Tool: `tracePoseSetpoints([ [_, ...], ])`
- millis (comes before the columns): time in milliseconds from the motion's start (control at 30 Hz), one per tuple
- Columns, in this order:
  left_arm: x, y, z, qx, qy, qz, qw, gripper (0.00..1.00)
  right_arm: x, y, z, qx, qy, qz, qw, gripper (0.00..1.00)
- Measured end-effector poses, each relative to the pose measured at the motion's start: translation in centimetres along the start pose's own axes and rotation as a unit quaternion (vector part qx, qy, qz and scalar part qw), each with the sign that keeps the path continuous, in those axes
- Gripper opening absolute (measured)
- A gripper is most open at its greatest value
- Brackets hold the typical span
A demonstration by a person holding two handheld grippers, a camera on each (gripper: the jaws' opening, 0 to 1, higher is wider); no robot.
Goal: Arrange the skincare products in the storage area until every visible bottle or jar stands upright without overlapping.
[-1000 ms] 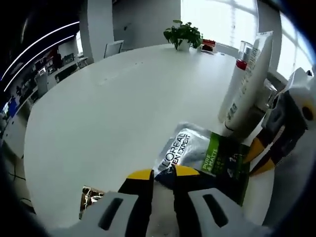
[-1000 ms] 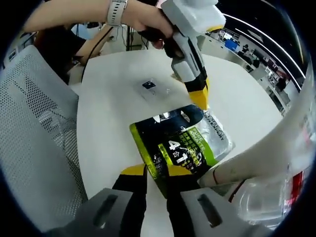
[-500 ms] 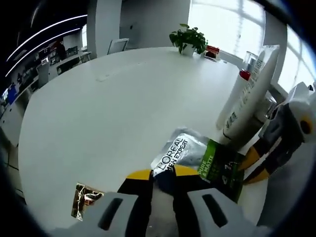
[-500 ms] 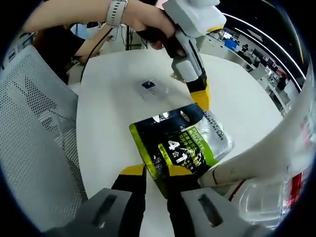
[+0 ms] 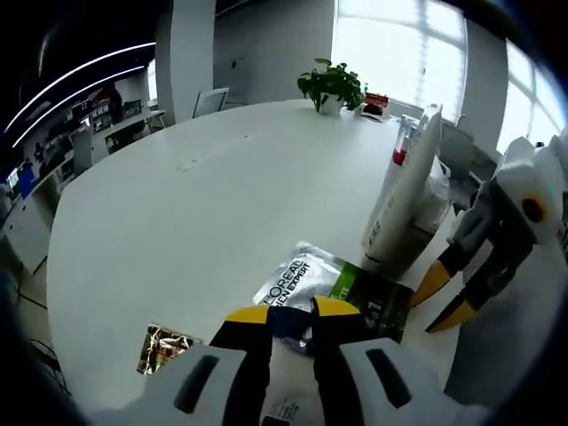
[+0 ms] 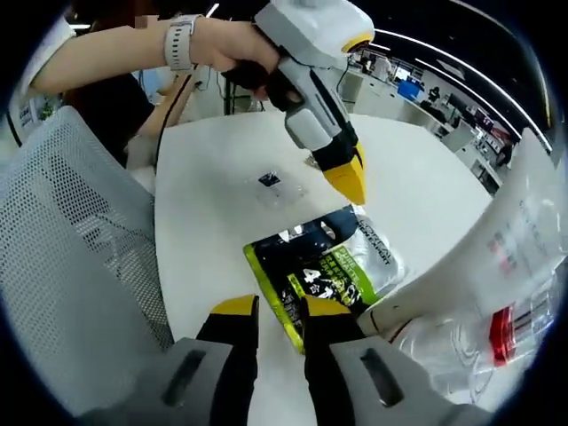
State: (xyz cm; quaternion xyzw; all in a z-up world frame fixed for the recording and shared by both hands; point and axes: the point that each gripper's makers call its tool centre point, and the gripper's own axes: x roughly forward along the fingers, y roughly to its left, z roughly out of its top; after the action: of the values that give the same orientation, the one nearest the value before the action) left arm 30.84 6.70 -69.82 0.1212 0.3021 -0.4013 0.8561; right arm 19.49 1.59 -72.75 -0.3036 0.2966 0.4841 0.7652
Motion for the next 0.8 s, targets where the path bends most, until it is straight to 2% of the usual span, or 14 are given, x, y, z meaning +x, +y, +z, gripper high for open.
tracePoseSetpoints([
  [100, -0.7, 0.0, 0.1, 0.001, -0.006, 0.012, 0.9999, 0.20, -1.1, -0.1, 0.1, 0.010, -0.011, -0.008, 0.9999, 0.20],
  [200, -1.3, -0.3, 0.0, -0.003, -0.008, 0.010, 0.9999, 0.20, -2.2, -0.3, 0.4, 0.023, -0.023, -0.017, 0.9993, 0.21],
  [400, -3.2, -2.0, -0.5, 0.004, -0.011, 0.009, 0.9999, 0.23, -4.8, -0.9, 0.9, 0.046, -0.050, -0.037, 0.9970, 0.24],
  [600, -4.9, -2.6, 0.0, -0.004, -0.036, 0.020, 0.9992, 0.26, -7.5, -0.7, 1.3, 0.072, -0.078, -0.054, 0.9929, 0.27],
  [800, -6.6, -3.0, 0.4, -0.003, -0.042, 0.037, 0.9984, 0.31, -9.6, -0.8, 1.3, 0.091, -0.092, -0.074, 0.9888, 0.38],
])
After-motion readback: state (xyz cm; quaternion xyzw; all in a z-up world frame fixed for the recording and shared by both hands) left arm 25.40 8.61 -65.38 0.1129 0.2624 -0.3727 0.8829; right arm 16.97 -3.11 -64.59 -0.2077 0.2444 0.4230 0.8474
